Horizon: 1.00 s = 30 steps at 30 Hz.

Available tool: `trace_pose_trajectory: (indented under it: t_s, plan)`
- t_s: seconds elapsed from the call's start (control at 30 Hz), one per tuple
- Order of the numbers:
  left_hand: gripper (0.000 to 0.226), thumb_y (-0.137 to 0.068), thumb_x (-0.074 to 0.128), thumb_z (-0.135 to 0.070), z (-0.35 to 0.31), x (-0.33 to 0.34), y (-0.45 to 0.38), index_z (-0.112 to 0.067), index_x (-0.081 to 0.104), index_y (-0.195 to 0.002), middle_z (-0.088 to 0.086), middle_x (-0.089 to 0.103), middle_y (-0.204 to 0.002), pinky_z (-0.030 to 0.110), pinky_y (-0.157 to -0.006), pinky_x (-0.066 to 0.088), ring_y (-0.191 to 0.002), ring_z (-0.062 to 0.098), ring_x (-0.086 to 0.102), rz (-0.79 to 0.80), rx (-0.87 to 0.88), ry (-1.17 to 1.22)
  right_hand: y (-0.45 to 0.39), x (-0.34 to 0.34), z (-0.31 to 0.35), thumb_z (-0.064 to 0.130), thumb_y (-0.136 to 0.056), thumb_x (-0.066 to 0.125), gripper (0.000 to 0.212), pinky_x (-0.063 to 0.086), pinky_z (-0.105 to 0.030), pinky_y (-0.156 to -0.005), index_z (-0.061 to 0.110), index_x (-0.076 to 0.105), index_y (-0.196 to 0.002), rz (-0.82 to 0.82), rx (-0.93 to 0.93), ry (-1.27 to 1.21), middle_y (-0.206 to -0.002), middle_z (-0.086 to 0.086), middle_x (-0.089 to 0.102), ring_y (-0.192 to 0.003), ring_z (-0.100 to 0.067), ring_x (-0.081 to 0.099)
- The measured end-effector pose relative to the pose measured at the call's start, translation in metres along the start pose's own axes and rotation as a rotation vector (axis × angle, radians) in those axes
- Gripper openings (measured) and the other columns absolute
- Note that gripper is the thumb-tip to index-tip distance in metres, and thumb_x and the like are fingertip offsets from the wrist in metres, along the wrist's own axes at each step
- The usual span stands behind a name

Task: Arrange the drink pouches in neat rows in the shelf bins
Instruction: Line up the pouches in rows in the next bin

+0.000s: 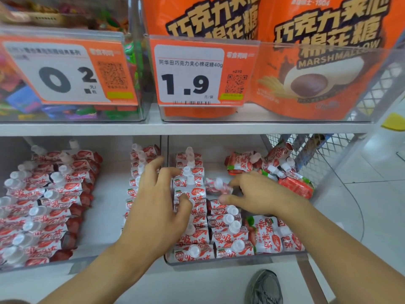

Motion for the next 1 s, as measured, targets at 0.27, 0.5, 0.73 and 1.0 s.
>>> trace_pose_trajectory:
  t_s: [0.27,0.5,0.73,1.0]
  plan:
    - [0.047,-0.078,0.053,-0.035,0.000,0.000,-0.001,-0.017,0.052,-0.122,0.001,0.031,-0.144,0.035,-0.105,0.039,-0.135,0.022,0.037,-0.004,-0.003,-0.015,-0.015,-0.006,0.014,0.048,-0.100,0.049,0.029,0.051,-0.040,-0.090,0.028,0.063,-0.116,0.015,-0.078,-0.196,-0.110,0.001,0.065,-0.100,-0.017,0.060]
    - [0.043,-0.082,0.060,-0.030,-0.001,-0.001,-0.001,-0.016,0.051,-0.122,0.001,0.030,-0.142,0.031,-0.101,0.036,-0.133,0.024,0.038,0.024,0.011,-0.054,-0.010,-0.006,0.011,0.037,-0.106,0.038,0.032,0.038,-0.033,-0.072,0.013,0.056,-0.096,0.167,-0.033,-0.345,-0.084,0.003,0.053,-0.076,-0.012,0.047]
    - [0.037,-0.082,0.064,-0.032,-0.026,-0.002,-0.018,-0.012,0.062,-0.113,0.005,0.056,-0.119,0.043,-0.094,0.043,-0.111,0.030,0.045,0.034,0.131,-0.336,0.000,-0.006,-0.006,0.044,-0.104,0.043,0.044,0.040,-0.039,-0.112,0.017,0.062,-0.132,0.092,0.032,-0.528,-0.139,-0.002,0.059,-0.129,-0.019,0.055]
    - [0.055,-0.089,0.053,-0.054,-0.067,0.057,-0.038,-0.022,0.046,-0.133,-0.001,0.055,-0.125,0.026,-0.095,0.042,-0.113,0.015,0.052,0.468,0.292,-0.254,-0.038,-0.036,-0.021,-0.001,-0.085,0.061,0.066,0.044,-0.033,-0.102,0.026,0.048,-0.143,-0.328,-0.113,-0.133,-0.135,-0.006,0.051,-0.120,-0.026,0.052]
Point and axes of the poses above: each hand's wrist, its own y-axis away from the middle knuckle, its own x-axis out of the palm, z = x × y, the point moved 7 cm from there along -y, towards the middle knuckle
